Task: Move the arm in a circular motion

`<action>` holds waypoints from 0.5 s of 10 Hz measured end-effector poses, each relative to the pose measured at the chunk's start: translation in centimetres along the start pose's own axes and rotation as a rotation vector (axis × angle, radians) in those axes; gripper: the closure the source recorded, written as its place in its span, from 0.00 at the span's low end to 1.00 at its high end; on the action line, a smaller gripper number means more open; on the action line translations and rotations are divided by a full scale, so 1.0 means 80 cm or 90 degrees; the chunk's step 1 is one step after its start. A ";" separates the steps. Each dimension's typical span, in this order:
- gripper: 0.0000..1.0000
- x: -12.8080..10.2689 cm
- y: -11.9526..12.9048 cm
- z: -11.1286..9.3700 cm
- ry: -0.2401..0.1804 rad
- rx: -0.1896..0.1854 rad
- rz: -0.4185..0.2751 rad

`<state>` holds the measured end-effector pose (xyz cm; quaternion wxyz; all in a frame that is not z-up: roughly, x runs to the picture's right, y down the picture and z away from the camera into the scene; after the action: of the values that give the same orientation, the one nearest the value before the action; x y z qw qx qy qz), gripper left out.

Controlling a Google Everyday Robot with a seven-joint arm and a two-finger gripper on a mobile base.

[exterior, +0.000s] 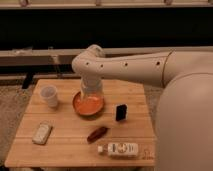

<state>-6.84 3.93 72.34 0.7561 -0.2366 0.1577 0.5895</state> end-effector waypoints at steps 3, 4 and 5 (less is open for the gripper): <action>0.35 0.000 0.000 0.001 -0.002 0.000 -0.001; 0.35 0.000 0.000 0.000 -0.003 0.000 -0.001; 0.35 0.001 0.001 0.000 -0.003 0.000 -0.002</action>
<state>-6.89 4.03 72.26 0.7572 -0.2351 0.1554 0.5892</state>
